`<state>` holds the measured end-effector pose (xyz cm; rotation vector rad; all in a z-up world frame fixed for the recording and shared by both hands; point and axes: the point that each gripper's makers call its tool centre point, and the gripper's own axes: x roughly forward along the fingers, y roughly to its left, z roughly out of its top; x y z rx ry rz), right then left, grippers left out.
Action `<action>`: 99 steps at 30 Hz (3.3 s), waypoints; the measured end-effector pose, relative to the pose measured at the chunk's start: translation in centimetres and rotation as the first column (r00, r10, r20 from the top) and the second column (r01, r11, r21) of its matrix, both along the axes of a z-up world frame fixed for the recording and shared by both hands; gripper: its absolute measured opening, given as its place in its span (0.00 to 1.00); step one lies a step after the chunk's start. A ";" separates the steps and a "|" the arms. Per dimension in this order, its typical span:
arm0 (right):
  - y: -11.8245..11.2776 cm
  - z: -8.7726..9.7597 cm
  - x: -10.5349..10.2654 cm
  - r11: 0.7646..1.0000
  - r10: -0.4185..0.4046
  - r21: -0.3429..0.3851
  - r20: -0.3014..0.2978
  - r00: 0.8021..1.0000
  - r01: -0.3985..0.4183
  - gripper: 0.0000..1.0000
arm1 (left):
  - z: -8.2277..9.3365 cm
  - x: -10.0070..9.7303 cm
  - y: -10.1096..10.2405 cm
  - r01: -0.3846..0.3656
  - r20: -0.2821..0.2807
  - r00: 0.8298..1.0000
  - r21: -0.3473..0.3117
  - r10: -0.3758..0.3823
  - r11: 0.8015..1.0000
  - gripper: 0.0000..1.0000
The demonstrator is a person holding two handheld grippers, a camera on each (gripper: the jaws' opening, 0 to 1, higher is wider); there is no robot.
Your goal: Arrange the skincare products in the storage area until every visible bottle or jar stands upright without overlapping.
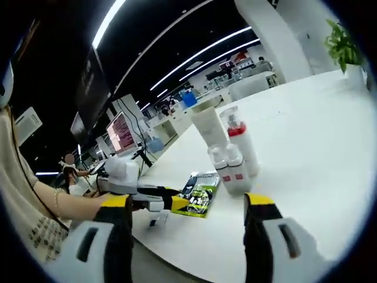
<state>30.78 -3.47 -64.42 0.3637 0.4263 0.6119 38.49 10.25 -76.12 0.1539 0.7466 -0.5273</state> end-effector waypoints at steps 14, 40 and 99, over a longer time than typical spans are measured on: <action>-0.4 0.2 0.0 1.000 -0.018 0.007 0.005 1.000 0.017 0.80 | -1.8 0.8 -0.6 0.078 -0.026 0.997 0.039 -0.077 0.996 0.45; -1.3 0.7 0.0 0.999 -0.026 -0.021 0.025 0.999 0.027 0.81 | -0.6 0.4 -1.3 0.075 -0.005 0.997 0.005 -0.075 0.997 0.48; -0.7 2.3 -1.1 1.000 -0.002 -0.025 0.140 0.990 0.006 0.93 | 5.0 -6.9 7.9 0.142 0.006 0.990 -0.057 -0.142 0.988 0.94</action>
